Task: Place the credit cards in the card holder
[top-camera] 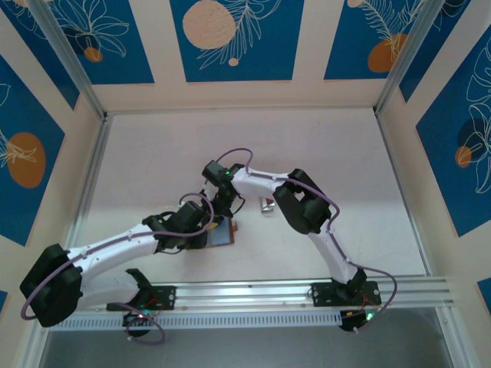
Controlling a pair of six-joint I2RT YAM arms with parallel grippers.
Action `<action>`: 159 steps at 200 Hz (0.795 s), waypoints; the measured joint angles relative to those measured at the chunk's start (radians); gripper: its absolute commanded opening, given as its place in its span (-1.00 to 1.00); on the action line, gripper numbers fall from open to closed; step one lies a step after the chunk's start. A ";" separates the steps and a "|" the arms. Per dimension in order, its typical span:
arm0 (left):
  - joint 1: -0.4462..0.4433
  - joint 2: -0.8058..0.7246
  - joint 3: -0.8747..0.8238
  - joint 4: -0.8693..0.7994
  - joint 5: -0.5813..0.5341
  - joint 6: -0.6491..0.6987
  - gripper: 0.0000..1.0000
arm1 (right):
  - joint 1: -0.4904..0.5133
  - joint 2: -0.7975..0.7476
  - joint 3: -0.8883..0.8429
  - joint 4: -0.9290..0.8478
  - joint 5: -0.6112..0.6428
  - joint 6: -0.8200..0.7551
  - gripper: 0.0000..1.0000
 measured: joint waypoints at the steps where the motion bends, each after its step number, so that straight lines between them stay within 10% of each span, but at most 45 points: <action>1: -0.001 0.002 0.001 -0.001 -0.002 0.000 -0.21 | 0.000 0.000 0.000 0.000 0.000 0.000 -0.83; 159: -0.174 0.040 0.023 0.014 -0.207 -0.001 -0.11 | -0.015 0.015 0.009 -0.026 -0.035 -0.035 -0.80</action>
